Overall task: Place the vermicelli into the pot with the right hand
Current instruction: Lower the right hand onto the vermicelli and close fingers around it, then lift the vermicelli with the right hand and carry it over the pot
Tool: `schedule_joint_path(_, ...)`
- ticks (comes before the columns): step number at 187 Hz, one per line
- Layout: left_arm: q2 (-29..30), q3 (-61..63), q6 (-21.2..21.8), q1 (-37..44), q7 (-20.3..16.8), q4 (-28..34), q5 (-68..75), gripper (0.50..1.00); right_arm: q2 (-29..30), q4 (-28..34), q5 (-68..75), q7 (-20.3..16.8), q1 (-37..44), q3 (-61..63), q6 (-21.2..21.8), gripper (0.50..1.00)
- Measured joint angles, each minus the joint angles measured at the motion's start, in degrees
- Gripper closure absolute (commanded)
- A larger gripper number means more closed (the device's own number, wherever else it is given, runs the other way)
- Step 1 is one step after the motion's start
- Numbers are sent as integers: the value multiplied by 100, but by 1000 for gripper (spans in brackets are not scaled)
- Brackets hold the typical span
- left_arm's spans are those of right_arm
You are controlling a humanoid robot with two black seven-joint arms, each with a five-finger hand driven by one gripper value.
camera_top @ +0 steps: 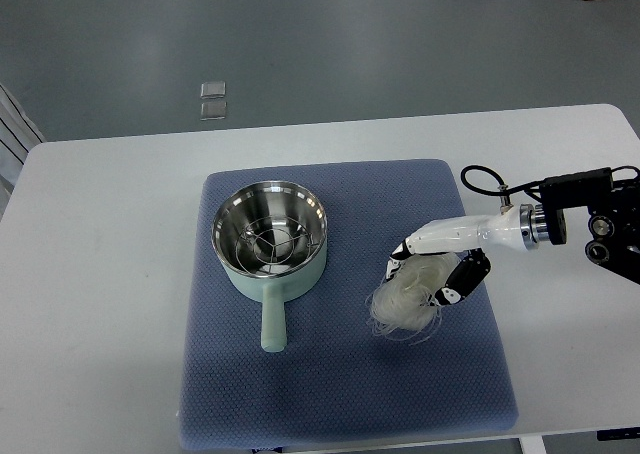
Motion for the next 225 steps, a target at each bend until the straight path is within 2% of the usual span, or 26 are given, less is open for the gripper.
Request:
schedule_joint_path(61, 0, 0, 0, 0, 0, 0, 0, 500, -39, -33, 538, -12, 827, 195, 160, 908)
schedule_joint_path(93, 0, 3, 0, 0, 0, 0, 0, 500, 128, -286, 669, -54, 1470, 196, 262, 908)
schedule_joint_path(137, 0, 4, 0, 1, 0, 0, 0, 500, 1222, -1145, 696, -93, 2100, 185, 307, 908)
schedule_joint_path(171, 0, 0, 0, -1, 0, 0, 0, 500, 2307, -1930, 646, -216, 2175, 171, 168, 897)
schedule_joint_path(195, 0, -3, 0, 1, 0, 0, 0, 500, 2807, -2214, 609, -317, 2126, 99, 11, 893)
schedule_joint_path(225, 0, -5, 0, 1, 0, 0, 0, 500, 3036, -2359, 544, -343, 1920, 45, -174, 820)
